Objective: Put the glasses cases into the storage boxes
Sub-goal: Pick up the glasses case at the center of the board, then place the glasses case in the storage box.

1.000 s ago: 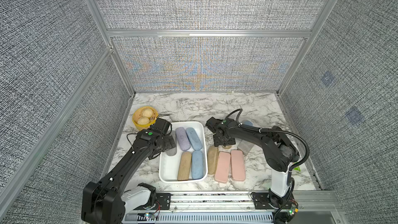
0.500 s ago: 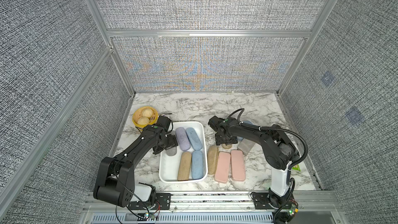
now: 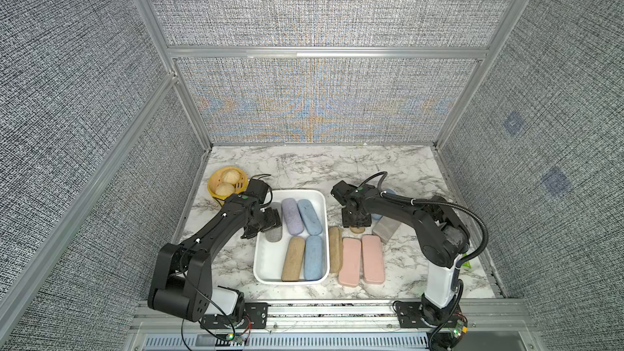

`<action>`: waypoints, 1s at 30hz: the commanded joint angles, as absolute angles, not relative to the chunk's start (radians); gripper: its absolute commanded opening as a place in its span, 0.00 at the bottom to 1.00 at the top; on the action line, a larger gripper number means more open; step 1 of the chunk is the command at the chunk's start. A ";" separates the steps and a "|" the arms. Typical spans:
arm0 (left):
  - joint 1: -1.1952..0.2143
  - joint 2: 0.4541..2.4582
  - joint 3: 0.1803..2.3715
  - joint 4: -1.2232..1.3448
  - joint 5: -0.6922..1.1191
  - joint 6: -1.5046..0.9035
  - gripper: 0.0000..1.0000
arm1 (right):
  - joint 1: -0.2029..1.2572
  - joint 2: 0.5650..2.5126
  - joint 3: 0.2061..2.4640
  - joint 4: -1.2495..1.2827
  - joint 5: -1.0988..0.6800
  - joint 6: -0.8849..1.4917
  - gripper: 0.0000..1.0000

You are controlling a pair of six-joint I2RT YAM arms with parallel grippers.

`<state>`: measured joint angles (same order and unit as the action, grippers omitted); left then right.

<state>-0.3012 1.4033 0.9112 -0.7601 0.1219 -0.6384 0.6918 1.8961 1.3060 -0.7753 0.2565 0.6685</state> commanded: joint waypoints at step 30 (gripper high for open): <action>-0.260 0.995 0.906 -0.855 0.048 -0.836 0.88 | 1.183 2.024 1.908 -0.982 -0.281 1.021 0.51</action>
